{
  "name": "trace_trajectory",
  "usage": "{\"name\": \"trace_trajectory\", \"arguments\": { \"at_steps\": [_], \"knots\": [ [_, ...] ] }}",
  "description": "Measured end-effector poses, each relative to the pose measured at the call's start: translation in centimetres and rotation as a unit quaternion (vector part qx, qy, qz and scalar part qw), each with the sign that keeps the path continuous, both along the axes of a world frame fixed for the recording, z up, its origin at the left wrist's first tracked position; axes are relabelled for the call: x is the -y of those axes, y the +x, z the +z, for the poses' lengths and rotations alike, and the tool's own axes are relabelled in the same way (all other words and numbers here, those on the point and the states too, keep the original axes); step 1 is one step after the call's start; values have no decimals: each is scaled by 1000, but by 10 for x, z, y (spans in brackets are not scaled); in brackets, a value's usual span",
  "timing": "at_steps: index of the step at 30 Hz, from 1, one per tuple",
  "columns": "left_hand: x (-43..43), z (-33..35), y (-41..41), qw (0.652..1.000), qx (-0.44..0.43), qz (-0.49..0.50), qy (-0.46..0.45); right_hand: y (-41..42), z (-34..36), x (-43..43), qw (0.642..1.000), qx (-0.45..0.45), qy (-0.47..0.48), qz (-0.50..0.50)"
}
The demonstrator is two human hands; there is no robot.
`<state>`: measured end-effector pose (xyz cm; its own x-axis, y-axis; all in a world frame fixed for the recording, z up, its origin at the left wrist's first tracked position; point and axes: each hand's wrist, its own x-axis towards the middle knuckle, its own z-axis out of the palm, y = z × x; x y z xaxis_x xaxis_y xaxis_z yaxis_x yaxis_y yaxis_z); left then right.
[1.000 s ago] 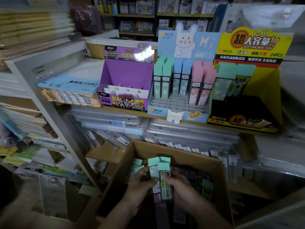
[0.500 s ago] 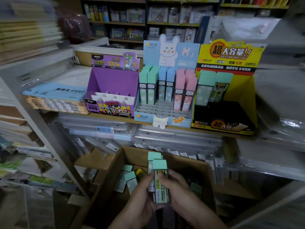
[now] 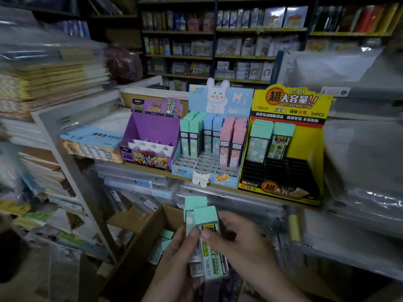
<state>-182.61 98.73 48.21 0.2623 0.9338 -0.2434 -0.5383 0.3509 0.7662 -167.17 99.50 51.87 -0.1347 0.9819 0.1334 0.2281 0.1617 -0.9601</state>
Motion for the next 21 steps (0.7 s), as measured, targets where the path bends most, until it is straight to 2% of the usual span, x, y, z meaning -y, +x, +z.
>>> {"name": "trace_trajectory", "arguments": {
  "at_steps": [7,13,21],
  "knots": [
    [6,44,33,985,-81,132,80,25,37,-13,998,-56,4,16],
    [1,72,61,985,-40,140,94,57,82,-14,998,-61,22,3],
    [-19,93,82,985,21,124,119,119,150,-33,986,-11,153,-70]
  ]
}}
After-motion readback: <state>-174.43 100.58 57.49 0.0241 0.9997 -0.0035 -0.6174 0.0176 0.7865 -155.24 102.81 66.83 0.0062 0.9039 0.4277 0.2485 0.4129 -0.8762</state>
